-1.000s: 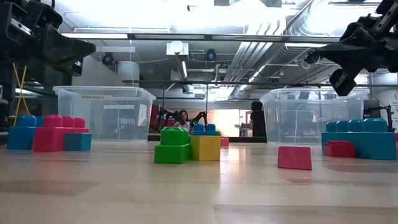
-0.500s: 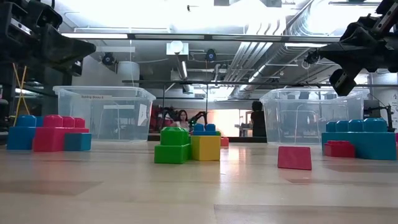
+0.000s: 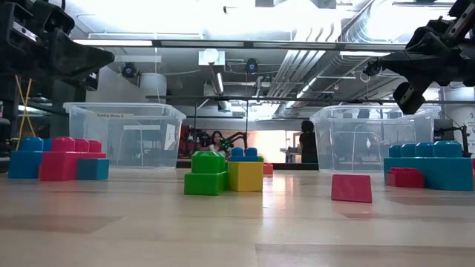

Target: Sort blocks by size

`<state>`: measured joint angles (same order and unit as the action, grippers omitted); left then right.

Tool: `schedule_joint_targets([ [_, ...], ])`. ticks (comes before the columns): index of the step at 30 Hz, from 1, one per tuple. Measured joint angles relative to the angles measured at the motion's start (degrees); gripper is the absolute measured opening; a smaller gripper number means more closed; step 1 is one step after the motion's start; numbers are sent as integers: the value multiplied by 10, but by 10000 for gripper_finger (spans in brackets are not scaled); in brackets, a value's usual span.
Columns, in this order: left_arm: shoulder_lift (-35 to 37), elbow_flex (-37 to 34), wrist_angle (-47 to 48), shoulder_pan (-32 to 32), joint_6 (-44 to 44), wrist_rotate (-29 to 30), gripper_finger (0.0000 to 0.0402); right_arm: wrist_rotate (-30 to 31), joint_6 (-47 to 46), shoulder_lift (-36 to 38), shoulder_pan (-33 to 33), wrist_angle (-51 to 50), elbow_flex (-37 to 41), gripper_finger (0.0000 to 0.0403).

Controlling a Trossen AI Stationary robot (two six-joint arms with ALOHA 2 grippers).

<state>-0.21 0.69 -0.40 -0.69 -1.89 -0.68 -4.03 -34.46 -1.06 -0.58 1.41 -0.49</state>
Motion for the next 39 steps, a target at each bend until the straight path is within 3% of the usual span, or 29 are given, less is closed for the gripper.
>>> schedule_joint_targets([
  [7, 0, 0, -11, 0, -22, 0, 0, 0, 0, 0, 0, 0, 0, 5],
  [12, 0, 0, -158, 0, -227, 17, 0, 0, 0, 0, 0, 0, 0, 5],
  [14, 0, 0, -229, 0, -283, 86, 0, 0, 0, 0, 0, 0, 0, 5],
  [17, -14, 2, -324, -1, -316, 238, 0, 0, 0, 0, 0, 0, 0, 5],
  [18, -28, 9, -336, -2, -318, 254, 0, 0, 0, 0, 0, 0, 0, 5],
  [23, -182, 110, -294, -4, -297, 178, 1, 0, 0, 0, 0, 0, 0, 5],
  [27, -333, 279, -95, -5, -253, 149, 19, 0, 0, 0, 0, 0, 0, 5],
  [33, -531, 571, 414, 17, -321, 127, 97, 0, 0, 0, 0, 0, 0, 5],
  [35, -582, 617, 534, 36, -380, 114, 129, 0, 0, 0, 0, 0, 0, 5],
  [39, -651, 623, 641, 88, -558, 111, 182, 0, 0, 0, 0, 0, 0, 5],
])
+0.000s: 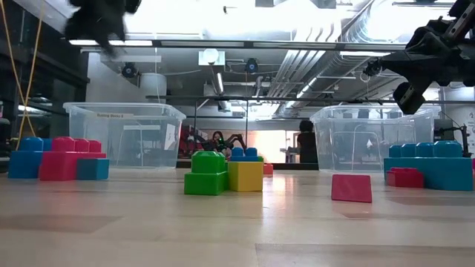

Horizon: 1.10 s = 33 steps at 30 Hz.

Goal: Sort blocks by size
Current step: Put the large game piece into the left transparent bin

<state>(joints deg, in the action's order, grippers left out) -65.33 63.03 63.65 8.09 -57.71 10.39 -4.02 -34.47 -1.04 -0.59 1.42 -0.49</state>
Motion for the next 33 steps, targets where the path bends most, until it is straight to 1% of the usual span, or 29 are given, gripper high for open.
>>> schedule_joint_targets([
  [2, -29, -15, 16, 25, -88, -4, 201, 0, 0, 0, 0, 0, 0, 5],
  [5, -67, -31, 34, 45, -190, -4, 218, 0, 0, 0, 0, 0, 0, 5],
  [8, -102, -42, 30, 40, -231, 3, 223, 0, 0, 0, 0, 0, 0, 5],
  [12, -138, -57, 27, 20, -257, 14, 221, 0, 0, 0, 0, 0, 0, 5],
  [16, -173, -83, 28, 3, -261, 12, 219, 0, 0, 0, 0, 0, 0, 5],
  [19, -188, -104, 11, -15, -262, 4, 219, 0, 0, 0, 0, 0, 0, 5],
  [25, -193, -142, -78, -37, -243, -23, 219, 0, 0, 0, 0, 0, 0, 5],
  [33, -192, -168, -103, -48, -247, -21, 214, 0, 0, 0, 0, 0, 0, 5],
])
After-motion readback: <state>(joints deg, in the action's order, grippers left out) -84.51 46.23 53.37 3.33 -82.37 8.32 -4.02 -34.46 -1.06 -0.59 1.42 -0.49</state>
